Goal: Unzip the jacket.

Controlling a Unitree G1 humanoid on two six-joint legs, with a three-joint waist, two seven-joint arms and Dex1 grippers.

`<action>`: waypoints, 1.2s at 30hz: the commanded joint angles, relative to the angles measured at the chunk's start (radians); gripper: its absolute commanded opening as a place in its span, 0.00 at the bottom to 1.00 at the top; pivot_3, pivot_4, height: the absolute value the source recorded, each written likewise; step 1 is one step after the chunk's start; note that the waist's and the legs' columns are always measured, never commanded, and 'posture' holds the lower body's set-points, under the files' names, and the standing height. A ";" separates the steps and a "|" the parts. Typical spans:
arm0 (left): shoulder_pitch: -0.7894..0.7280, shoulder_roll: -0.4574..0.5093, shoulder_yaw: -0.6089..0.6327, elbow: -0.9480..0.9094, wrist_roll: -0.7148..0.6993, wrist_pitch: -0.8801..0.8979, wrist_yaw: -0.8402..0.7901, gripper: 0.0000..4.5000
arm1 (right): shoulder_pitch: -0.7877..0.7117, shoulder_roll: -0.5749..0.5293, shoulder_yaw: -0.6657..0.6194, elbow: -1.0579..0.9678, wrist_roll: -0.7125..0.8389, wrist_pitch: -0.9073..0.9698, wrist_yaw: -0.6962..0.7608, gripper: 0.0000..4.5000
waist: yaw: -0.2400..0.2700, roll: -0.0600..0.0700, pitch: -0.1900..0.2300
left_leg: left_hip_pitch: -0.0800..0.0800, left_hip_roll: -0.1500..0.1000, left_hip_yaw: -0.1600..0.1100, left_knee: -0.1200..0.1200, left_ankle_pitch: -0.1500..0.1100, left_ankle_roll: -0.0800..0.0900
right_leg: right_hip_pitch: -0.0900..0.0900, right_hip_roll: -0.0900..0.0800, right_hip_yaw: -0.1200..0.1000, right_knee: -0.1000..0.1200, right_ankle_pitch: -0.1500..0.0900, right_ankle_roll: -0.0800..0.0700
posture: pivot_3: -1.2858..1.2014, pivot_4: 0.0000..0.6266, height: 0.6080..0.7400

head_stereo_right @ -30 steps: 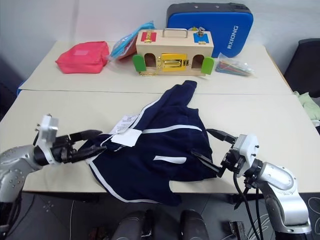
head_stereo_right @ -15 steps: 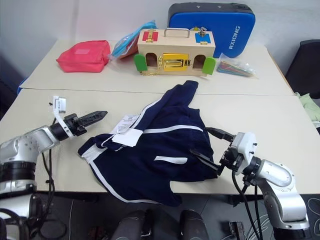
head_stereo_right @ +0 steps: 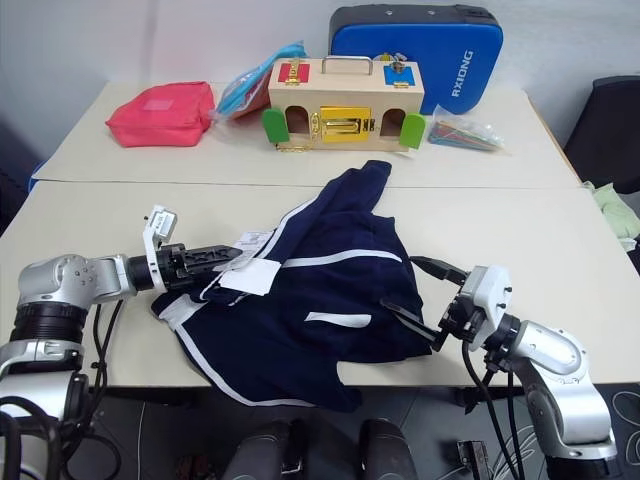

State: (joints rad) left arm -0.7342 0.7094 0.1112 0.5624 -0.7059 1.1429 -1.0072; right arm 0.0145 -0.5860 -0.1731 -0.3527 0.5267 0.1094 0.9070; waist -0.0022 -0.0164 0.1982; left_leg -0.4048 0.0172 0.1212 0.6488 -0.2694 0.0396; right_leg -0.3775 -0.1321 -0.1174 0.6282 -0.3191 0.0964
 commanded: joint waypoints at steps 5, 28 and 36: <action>0.022 -0.001 0.112 -0.093 -0.018 -0.114 -0.052 0.57 | 0.005 0.006 -0.007 -0.025 0.001 -0.025 -0.007 1.00 | -0.001 0.000 0.000 | 0.000 0.000 0.000 0.000 0.000 0.000 | 0.000 0.000 0.000 0.000 0.000 0.000 | 0.52 0.24 1.00; 0.343 0.080 0.035 -0.684 -0.048 -0.244 -0.237 0.00 | -0.008 0.001 -0.010 -0.002 -0.006 -0.029 0.000 1.00 | -0.001 0.001 0.000 | 0.001 0.000 0.000 -0.001 0.000 0.000 | 0.000 -0.002 0.001 -0.003 0.000 -0.001 | 0.52 0.24 1.00; 0.434 0.106 -0.084 -0.620 0.321 -0.893 -0.243 0.09 | -0.014 0.005 0.001 0.011 -0.010 -0.035 0.007 1.00 | 0.005 0.002 0.000 | 0.000 0.000 0.000 -0.002 -0.004 -0.006 | -0.002 -0.003 0.002 -0.004 -0.001 -0.001 | 0.52 0.24 1.00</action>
State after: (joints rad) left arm -0.2728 0.8296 -0.0018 -0.0870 -0.4270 0.3425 -1.2956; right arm 0.0054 -0.5850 -0.1629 -0.3310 0.5127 0.0970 0.9098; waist 0.0028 -0.0142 0.1983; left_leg -0.4045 0.0175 0.1212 0.6474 -0.2739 0.0334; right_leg -0.3791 -0.1358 -0.1157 0.6247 -0.3196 0.0950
